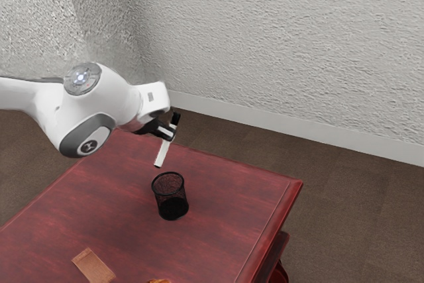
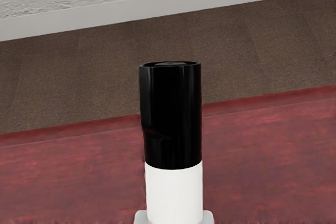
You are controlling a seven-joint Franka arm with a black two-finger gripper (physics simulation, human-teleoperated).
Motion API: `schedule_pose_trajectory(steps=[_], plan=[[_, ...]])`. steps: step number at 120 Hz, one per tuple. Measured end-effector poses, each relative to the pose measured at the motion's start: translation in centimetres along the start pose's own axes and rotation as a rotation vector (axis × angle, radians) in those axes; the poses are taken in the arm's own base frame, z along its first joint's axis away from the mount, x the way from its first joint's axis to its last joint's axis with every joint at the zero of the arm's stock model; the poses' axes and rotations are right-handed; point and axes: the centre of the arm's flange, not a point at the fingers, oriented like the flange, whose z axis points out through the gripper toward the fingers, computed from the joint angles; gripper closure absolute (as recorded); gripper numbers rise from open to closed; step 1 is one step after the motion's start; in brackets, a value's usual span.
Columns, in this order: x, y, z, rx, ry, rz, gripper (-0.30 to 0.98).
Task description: Put the marker into the pen holder.
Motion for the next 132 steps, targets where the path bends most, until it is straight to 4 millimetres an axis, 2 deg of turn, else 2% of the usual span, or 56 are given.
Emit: schedule_pose_trajectory(steps=[10, 21, 50, 70, 121, 132], plan=[[-1.2, 0.3, -0.7, -0.007, 0.008, -0.039, 0.79], [-1.6, 0.5, -0.8, -0.008, 0.006, -0.075, 0.79], [-1.5, 0.9, 1.7, 0.003, -0.017, -0.067, 0.79], [-1.2, 0.1, 3.4, 0.031, -0.024, -0.026, 0.79], [-1.8, 0.6, 5.5, 0.034, -0.051, -0.028, 0.79], [-1.8, 0.6, 5.5, 0.034, -0.051, -0.038, 0.59]])
